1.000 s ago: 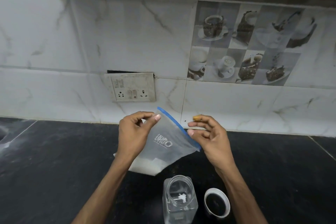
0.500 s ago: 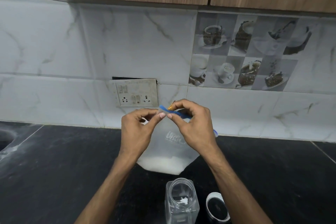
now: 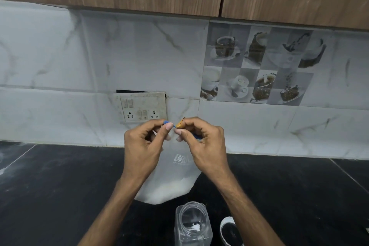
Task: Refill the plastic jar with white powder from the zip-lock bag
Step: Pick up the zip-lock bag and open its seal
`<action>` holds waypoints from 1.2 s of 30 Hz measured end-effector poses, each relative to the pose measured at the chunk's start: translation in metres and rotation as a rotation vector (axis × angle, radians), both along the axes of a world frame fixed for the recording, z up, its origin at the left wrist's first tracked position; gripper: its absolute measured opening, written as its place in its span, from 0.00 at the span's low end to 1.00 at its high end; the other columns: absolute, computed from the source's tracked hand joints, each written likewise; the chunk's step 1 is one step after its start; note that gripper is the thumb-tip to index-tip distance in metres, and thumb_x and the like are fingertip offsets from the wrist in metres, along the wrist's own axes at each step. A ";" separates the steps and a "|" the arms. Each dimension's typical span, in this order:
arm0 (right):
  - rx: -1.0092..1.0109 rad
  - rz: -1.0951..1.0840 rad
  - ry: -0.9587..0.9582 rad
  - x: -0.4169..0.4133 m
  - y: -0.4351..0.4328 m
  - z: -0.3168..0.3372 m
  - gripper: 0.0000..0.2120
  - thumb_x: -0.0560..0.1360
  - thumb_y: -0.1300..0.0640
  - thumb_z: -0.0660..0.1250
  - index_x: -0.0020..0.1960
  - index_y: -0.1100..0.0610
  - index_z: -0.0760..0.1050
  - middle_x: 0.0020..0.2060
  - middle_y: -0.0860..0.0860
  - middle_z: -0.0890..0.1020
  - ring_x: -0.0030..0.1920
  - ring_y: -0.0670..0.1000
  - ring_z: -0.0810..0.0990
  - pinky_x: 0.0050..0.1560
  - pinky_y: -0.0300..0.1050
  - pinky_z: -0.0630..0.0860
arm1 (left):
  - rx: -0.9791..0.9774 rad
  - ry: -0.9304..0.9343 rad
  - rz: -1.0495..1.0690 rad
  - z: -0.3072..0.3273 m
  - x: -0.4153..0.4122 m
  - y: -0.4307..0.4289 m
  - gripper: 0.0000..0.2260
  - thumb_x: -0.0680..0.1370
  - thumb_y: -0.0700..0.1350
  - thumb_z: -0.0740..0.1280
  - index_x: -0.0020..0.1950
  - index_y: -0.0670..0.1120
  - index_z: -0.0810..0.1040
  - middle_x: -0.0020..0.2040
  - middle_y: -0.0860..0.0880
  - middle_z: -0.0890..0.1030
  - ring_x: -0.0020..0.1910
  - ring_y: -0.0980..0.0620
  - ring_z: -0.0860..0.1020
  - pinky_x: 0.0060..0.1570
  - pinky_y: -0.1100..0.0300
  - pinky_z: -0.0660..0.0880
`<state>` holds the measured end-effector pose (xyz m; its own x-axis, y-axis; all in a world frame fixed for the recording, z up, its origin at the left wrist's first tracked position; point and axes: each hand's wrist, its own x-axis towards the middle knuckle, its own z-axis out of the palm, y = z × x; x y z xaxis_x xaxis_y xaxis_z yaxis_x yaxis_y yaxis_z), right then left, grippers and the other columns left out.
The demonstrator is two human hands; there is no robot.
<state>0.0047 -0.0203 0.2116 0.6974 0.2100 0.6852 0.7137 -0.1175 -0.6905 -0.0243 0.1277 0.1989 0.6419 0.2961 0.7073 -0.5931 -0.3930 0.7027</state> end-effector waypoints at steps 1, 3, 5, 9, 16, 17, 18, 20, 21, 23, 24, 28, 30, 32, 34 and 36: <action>-0.008 0.015 0.008 0.001 -0.001 0.000 0.02 0.74 0.64 0.72 0.47 0.60 0.81 0.39 0.51 0.85 0.39 0.47 0.85 0.44 0.41 0.82 | 0.002 0.003 0.008 0.000 0.000 0.000 0.04 0.74 0.49 0.70 0.47 0.53 0.83 0.38 0.51 0.84 0.30 0.47 0.81 0.28 0.45 0.78; -0.026 0.068 0.043 0.002 -0.003 0.002 0.01 0.75 0.63 0.71 0.47 0.61 0.80 0.40 0.51 0.85 0.44 0.48 0.85 0.49 0.41 0.81 | 0.010 0.003 0.030 0.000 -0.002 -0.002 0.04 0.74 0.48 0.70 0.47 0.51 0.83 0.37 0.52 0.84 0.30 0.49 0.81 0.28 0.45 0.78; -0.050 0.125 0.101 0.001 -0.005 0.004 0.02 0.76 0.62 0.71 0.47 0.61 0.79 0.41 0.52 0.84 0.47 0.49 0.85 0.53 0.42 0.80 | 0.022 -0.012 0.062 0.001 -0.004 -0.004 0.05 0.74 0.47 0.71 0.47 0.50 0.84 0.34 0.53 0.84 0.29 0.51 0.80 0.28 0.46 0.78; -0.127 0.190 0.197 0.003 -0.011 0.005 0.03 0.74 0.60 0.73 0.44 0.57 0.78 0.41 0.51 0.84 0.47 0.50 0.85 0.54 0.45 0.81 | 0.053 -0.077 0.096 0.002 -0.004 -0.007 0.05 0.75 0.48 0.71 0.46 0.49 0.85 0.39 0.57 0.84 0.32 0.60 0.79 0.28 0.50 0.78; -0.250 0.073 0.221 0.005 -0.025 -0.012 0.04 0.72 0.60 0.75 0.43 0.58 0.82 0.38 0.46 0.84 0.41 0.42 0.82 0.47 0.35 0.76 | 0.004 -0.107 0.145 0.004 -0.006 -0.005 0.01 0.74 0.44 0.72 0.44 0.49 0.84 0.37 0.57 0.83 0.29 0.64 0.76 0.27 0.51 0.75; -0.231 0.068 0.231 0.005 -0.027 -0.015 0.04 0.72 0.59 0.75 0.42 0.58 0.82 0.37 0.46 0.84 0.40 0.42 0.82 0.46 0.35 0.75 | 0.014 -0.106 0.144 0.004 -0.006 -0.004 0.01 0.74 0.44 0.72 0.44 0.49 0.84 0.36 0.57 0.83 0.29 0.64 0.76 0.27 0.51 0.76; -0.210 0.061 0.235 0.005 -0.029 -0.017 0.03 0.72 0.59 0.76 0.42 0.58 0.83 0.38 0.46 0.84 0.40 0.43 0.82 0.46 0.36 0.76 | 0.022 -0.102 0.146 0.004 -0.006 -0.003 0.01 0.74 0.44 0.72 0.44 0.49 0.83 0.36 0.58 0.82 0.29 0.63 0.76 0.27 0.50 0.76; -0.161 0.022 0.210 0.006 -0.033 -0.021 0.03 0.71 0.59 0.76 0.44 0.57 0.85 0.40 0.47 0.85 0.43 0.45 0.83 0.47 0.38 0.77 | 0.015 -0.096 0.154 0.003 -0.006 -0.003 0.01 0.74 0.46 0.71 0.44 0.51 0.83 0.35 0.61 0.82 0.28 0.61 0.76 0.26 0.49 0.76; -0.131 -0.005 0.188 0.006 -0.035 -0.022 0.04 0.70 0.61 0.77 0.45 0.57 0.85 0.41 0.47 0.85 0.44 0.46 0.84 0.48 0.38 0.77 | 0.001 -0.096 0.156 0.002 -0.005 -0.003 0.01 0.74 0.46 0.71 0.44 0.51 0.83 0.33 0.62 0.82 0.27 0.60 0.76 0.26 0.49 0.75; -0.063 -0.036 0.168 0.005 -0.034 -0.022 0.07 0.69 0.63 0.77 0.45 0.56 0.85 0.41 0.47 0.86 0.44 0.45 0.85 0.49 0.37 0.78 | -0.023 -0.099 0.163 0.001 -0.004 -0.003 0.01 0.74 0.48 0.71 0.44 0.53 0.83 0.34 0.64 0.82 0.25 0.57 0.75 0.26 0.49 0.74; -0.037 -0.042 0.162 0.004 -0.034 -0.021 0.08 0.68 0.64 0.77 0.45 0.55 0.85 0.41 0.46 0.86 0.44 0.44 0.85 0.49 0.36 0.78 | -0.030 -0.104 0.167 0.001 -0.004 -0.003 0.02 0.74 0.49 0.71 0.44 0.53 0.83 0.35 0.64 0.82 0.24 0.55 0.74 0.25 0.49 0.73; -0.025 -0.033 0.057 -0.001 -0.033 -0.018 0.10 0.71 0.64 0.75 0.46 0.51 0.80 0.37 0.47 0.86 0.39 0.45 0.86 0.46 0.36 0.80 | -0.050 -0.121 0.162 0.004 -0.002 -0.002 0.02 0.75 0.51 0.71 0.43 0.57 0.82 0.35 0.62 0.83 0.22 0.51 0.72 0.24 0.50 0.71; -0.062 -0.023 0.005 -0.002 -0.034 -0.018 0.08 0.73 0.65 0.73 0.47 0.53 0.81 0.39 0.47 0.85 0.39 0.46 0.85 0.45 0.37 0.81 | -0.059 -0.114 0.170 0.005 -0.001 0.000 0.02 0.75 0.51 0.70 0.43 0.59 0.82 0.36 0.60 0.84 0.22 0.47 0.71 0.25 0.49 0.72; -0.104 -0.002 0.000 -0.001 -0.035 -0.018 0.06 0.74 0.66 0.71 0.48 0.56 0.81 0.39 0.48 0.85 0.40 0.46 0.86 0.46 0.38 0.81 | -0.064 -0.103 0.173 0.004 -0.001 0.001 0.03 0.75 0.51 0.70 0.43 0.59 0.82 0.38 0.55 0.84 0.23 0.43 0.71 0.25 0.47 0.72; -0.144 0.038 0.034 0.000 -0.036 -0.018 0.05 0.75 0.66 0.70 0.47 0.58 0.81 0.39 0.49 0.85 0.42 0.47 0.85 0.47 0.39 0.81 | -0.062 -0.100 0.171 0.003 -0.001 0.000 0.03 0.75 0.51 0.70 0.43 0.60 0.81 0.40 0.55 0.84 0.23 0.42 0.72 0.24 0.47 0.72; -0.191 0.071 0.044 0.001 -0.038 -0.017 0.03 0.75 0.64 0.71 0.46 0.58 0.80 0.40 0.47 0.85 0.43 0.48 0.84 0.48 0.41 0.80 | -0.061 -0.099 0.171 0.002 -0.002 0.000 0.02 0.75 0.52 0.70 0.43 0.60 0.81 0.40 0.55 0.84 0.22 0.44 0.72 0.24 0.47 0.72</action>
<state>0.0053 -0.0587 0.1944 0.7043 0.3833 0.5976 0.6948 -0.1995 -0.6909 -0.0259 0.1275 0.2005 0.5069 0.4392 0.7417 -0.5889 -0.4519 0.6700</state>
